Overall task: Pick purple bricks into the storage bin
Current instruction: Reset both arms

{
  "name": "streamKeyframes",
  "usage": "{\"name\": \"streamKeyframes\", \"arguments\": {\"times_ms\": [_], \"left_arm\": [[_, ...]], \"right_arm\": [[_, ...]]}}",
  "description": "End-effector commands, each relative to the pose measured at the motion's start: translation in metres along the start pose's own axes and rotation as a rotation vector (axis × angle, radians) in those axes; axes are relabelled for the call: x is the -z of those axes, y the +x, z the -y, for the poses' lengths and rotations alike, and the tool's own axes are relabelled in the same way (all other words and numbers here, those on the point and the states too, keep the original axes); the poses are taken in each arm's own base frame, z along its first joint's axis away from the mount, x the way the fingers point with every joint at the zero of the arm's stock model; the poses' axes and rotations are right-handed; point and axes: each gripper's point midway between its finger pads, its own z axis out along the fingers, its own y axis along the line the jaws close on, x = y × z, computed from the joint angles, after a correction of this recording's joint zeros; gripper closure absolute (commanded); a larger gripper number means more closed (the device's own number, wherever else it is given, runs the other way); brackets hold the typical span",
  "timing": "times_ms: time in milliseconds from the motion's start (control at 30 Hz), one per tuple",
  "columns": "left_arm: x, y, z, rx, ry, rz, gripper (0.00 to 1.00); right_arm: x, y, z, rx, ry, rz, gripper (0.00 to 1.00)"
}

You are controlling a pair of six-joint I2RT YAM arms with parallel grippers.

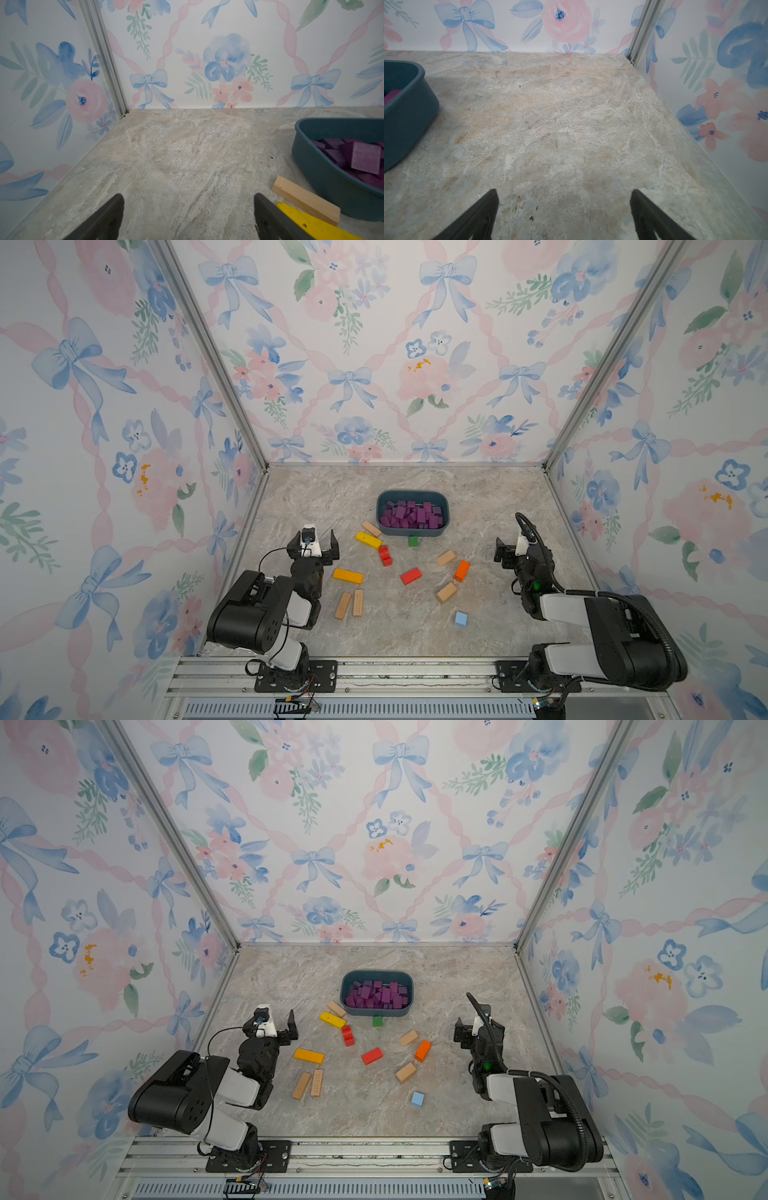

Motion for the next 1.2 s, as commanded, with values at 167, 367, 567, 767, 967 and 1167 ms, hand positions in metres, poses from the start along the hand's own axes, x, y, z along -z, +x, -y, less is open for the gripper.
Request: {"name": "streamKeyframes", "arguments": {"times_ms": [167,367,567,767,967,1167], "left_arm": [[-0.0097,0.0042,-0.0094,0.039,-0.013,-0.031,0.02],[-0.0092,0.0045,-0.0071,0.022,-0.021,-0.032,0.02],[-0.0088,0.0055,-0.0063,0.018,-0.021,-0.035,0.02],[-0.0087,0.005,-0.0064,0.019,-0.021,-0.034,0.02],[-0.0092,0.004,-0.0064,0.019,-0.022,-0.031,0.02],[-0.0087,0.0046,-0.0063,0.018,-0.021,-0.033,0.02]], "right_arm": [[-0.0035,-0.0038,-0.0013,-0.008,-0.009,0.018,0.03],[-0.0034,-0.0043,-0.0013,-0.009,-0.009,0.019,0.03],[-0.0034,-0.0041,-0.0013,-0.009,-0.009,0.019,0.03],[-0.0034,-0.0041,-0.0012,-0.008,-0.009,0.019,0.03],[-0.0034,-0.0043,-0.0012,-0.008,-0.009,0.019,0.03],[-0.0035,-0.0042,-0.0011,-0.008,-0.008,0.018,0.03]]}}
